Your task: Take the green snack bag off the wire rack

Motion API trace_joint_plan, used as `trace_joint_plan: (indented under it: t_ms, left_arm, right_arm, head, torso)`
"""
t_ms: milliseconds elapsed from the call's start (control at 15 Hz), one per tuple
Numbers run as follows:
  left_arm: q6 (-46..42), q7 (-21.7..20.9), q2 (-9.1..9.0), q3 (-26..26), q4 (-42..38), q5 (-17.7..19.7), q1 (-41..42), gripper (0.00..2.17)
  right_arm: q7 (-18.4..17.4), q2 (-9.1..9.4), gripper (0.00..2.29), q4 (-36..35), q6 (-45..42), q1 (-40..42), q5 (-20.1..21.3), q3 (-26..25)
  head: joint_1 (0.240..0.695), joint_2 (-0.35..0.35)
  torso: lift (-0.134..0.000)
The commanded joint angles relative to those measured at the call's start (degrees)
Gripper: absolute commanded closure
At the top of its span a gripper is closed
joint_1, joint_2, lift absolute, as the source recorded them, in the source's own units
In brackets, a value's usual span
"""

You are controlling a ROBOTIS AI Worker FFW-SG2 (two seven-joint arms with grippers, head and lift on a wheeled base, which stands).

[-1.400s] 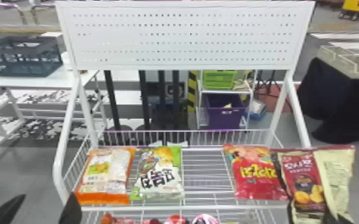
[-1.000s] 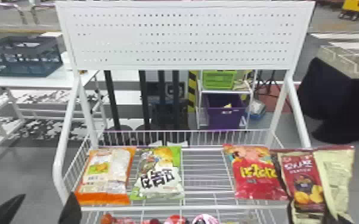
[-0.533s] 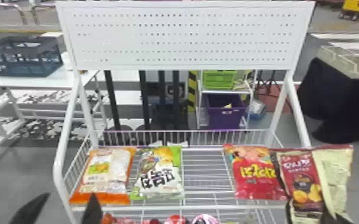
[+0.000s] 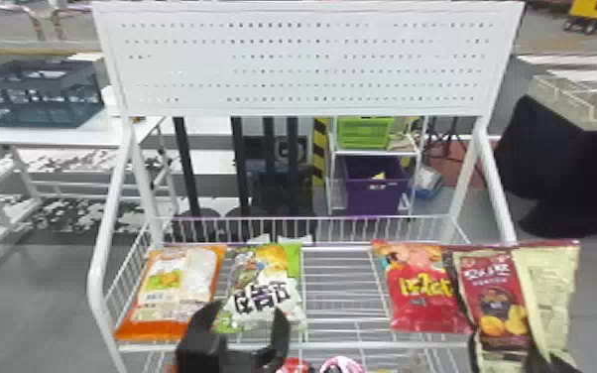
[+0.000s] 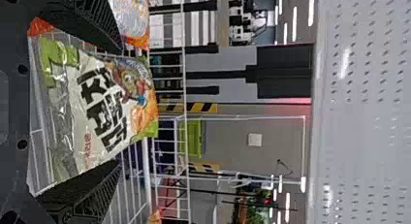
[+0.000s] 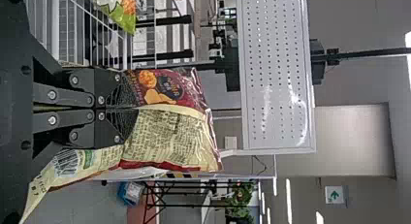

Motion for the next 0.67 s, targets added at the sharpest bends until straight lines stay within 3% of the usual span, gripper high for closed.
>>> trace_joint_plan:
  t_ms: [0,333,467,533,600]
  left_arm:
    - [1.37,0.07,-2.16,-2.04,8.66,3.26,-7.44,0.09]
    - [4.71,-0.01,-3.39,-1.87,17.54,7.75,-15.35,0.09]
    - [4.88,-0.72,-3.21,-1.16,19.91,9.50,-16.75,0.22]
    - [4.88,-1.16,-3.04,-1.08,20.00,9.94,-16.75,0.50]
    - [5.06,-1.42,-2.95,-1.08,20.00,10.03,-16.75,1.26]
  right_arm:
    - [-0.01,0.00,2.24,0.26,0.00,-0.16,0.24,0.41]
    - [-0.01,0.00,2.24,0.69,0.00,-0.60,0.77,1.03]
    - [-0.01,0.00,2.24,0.96,0.00,-0.78,0.95,1.20]
    - [-0.01,0.00,2.24,1.05,0.00,-0.78,0.95,1.20]
    - [-0.01,0.00,2.24,1.05,0.00,-0.95,0.95,1.20]
  head:
    - [0.499,0.000]
    - [0.499,0.000]
    - [0.499,0.000]
    - [0.499,0.000]
    - [0.499,0.000]
  torso:
    - [0.000]
    - [0.000]
    - [0.000]
    - [0.000]
    - [0.000]
